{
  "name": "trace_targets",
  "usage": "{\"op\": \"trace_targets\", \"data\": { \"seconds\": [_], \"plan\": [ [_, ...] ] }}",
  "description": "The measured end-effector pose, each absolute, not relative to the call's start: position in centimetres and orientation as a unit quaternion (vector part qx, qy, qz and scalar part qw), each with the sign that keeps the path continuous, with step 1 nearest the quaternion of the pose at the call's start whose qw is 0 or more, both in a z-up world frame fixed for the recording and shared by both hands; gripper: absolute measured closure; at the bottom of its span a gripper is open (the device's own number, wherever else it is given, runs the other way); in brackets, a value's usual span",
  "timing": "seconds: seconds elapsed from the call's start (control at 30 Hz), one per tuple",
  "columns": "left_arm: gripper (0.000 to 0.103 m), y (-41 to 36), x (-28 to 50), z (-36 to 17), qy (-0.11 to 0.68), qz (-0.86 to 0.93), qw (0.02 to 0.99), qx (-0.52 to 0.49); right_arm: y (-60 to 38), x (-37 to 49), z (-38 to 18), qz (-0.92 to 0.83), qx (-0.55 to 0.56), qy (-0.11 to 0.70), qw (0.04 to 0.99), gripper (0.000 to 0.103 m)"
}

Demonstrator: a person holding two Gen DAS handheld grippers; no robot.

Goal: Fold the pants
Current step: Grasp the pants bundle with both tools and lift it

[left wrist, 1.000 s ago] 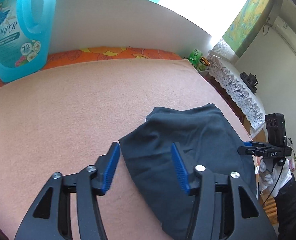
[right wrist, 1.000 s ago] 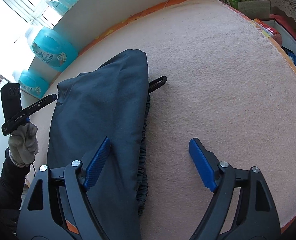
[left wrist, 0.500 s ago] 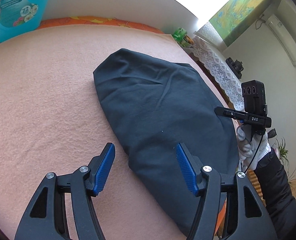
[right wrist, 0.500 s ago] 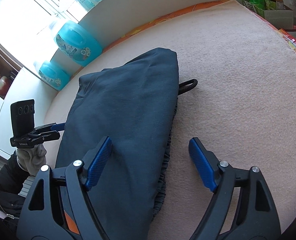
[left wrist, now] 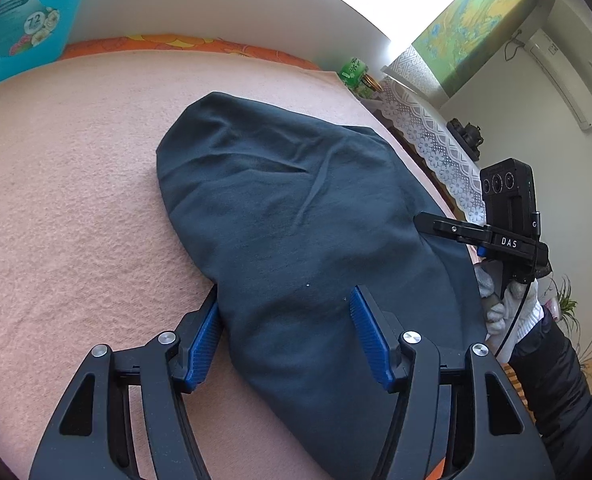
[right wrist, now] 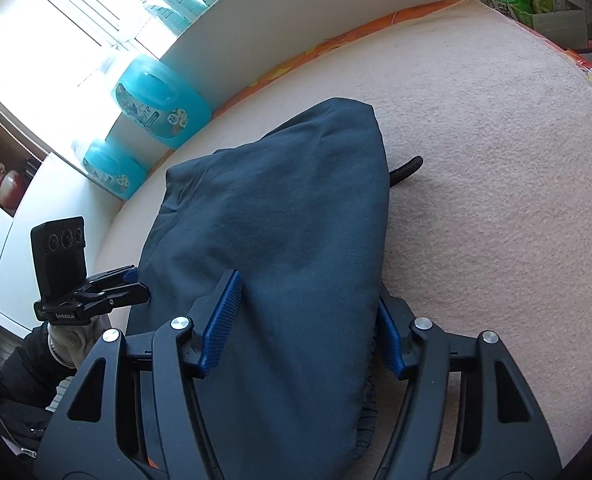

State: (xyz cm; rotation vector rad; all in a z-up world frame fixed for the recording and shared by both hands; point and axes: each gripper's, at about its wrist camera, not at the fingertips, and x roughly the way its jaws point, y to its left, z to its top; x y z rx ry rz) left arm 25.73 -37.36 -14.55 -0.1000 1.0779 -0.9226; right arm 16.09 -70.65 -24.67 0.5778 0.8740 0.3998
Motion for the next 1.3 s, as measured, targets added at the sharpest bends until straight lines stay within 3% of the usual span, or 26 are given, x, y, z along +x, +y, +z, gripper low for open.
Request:
{"op": "trace_targets", "data": {
  "seconds": [0.07, 0.13, 0.17, 0.3, 0.33, 0.93, 1.3],
  "plan": [
    [0.053, -38.0, 25.6, -14.6, 0.491, -0.422, 0.761, -0.037, -70.5, 16.1, -24.6, 0.181, 0.276, 0.416, 0.847, 0.049],
    [0.075, -38.3, 25.7, -14.8, 0.493, -0.419, 0.762, -0.039, -69.9, 16.1, -24.4, 0.175, 0.266, 0.418, 0.851, 0.055],
    [0.078, -38.3, 25.8, -14.9, 0.495, -0.420, 0.759, -0.043, -69.7, 16.0, -24.1, 0.170, 0.257, 0.417, 0.855, 0.056],
    [0.088, -38.3, 25.6, -14.4, 0.485, -0.424, 0.764, -0.038, -69.8, 15.2, -22.2, 0.164, 0.243, 0.399, 0.869, 0.081],
    [0.090, -38.1, 25.5, -14.2, 0.482, -0.427, 0.765, -0.037, -69.6, 15.1, -21.7, 0.162, 0.236, 0.396, 0.873, 0.083],
    [0.093, -37.6, 24.6, -8.6, 0.420, -0.469, 0.777, -0.030, -66.3, 14.5, -14.8, 0.117, 0.141, 0.368, 0.912, 0.087],
    [0.093, -39.1, 30.3, -3.6, 0.368, -0.464, 0.805, -0.031, -67.3, 19.9, -8.0, 0.092, 0.090, 0.321, 0.938, 0.088]
  ]
}}
